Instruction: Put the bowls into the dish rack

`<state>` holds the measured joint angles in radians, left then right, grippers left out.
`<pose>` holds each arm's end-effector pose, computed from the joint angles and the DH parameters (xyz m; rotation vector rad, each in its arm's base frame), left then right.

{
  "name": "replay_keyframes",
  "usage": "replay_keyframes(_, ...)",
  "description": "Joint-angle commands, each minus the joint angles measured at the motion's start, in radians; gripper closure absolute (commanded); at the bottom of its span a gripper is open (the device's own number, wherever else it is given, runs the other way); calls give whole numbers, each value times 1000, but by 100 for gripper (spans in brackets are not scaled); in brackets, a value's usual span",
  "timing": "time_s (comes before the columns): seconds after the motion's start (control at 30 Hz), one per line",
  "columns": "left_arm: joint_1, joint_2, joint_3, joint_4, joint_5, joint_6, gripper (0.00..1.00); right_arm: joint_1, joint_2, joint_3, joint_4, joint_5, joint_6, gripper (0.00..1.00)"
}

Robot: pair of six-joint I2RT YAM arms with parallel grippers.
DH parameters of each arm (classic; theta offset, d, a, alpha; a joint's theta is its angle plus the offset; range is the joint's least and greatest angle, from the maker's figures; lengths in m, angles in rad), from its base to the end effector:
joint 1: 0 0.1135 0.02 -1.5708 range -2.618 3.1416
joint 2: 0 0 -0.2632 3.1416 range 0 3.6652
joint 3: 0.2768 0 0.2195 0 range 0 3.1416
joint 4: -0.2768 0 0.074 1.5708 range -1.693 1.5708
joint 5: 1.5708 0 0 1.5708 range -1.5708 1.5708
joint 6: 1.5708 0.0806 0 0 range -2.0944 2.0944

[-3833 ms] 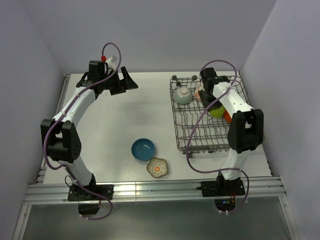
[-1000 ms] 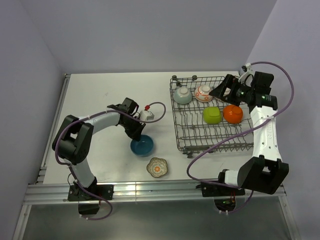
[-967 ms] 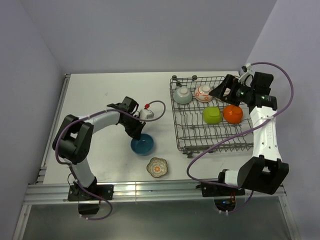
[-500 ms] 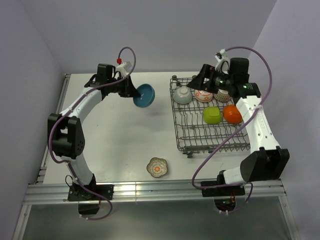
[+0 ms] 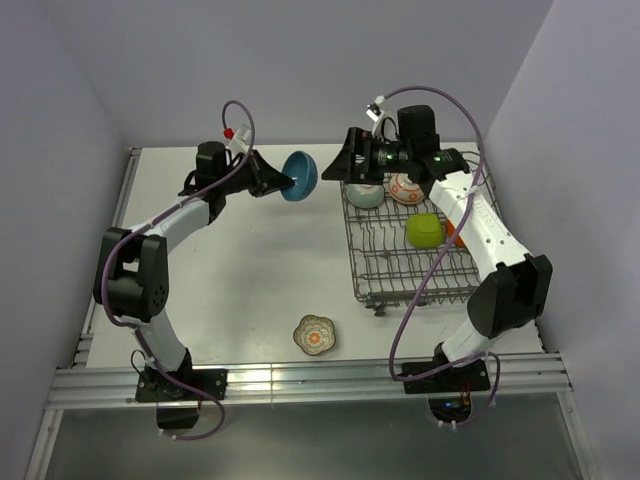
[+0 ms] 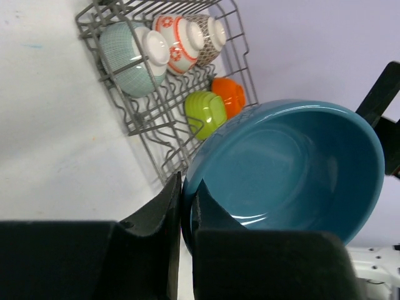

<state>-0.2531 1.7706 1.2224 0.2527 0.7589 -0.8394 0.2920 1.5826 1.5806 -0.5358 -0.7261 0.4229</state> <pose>0.3835 -0.1565 0.2740 -0.0120 2.0476 -1.4249 0.3195 0.1519 0.3675 -0.3195 2.1574 1.1823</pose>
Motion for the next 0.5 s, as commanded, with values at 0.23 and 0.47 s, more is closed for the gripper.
replay_keyframes(0.23, -11, -51, -73, 290, -1, -211, 100, 94, 122, 137, 56, 39, 80, 3)
replay_keyframes(0.47, -21, -65, -95, 286, -24, -208, 100, 130, 152, 153, 69, 37, 97, 15)
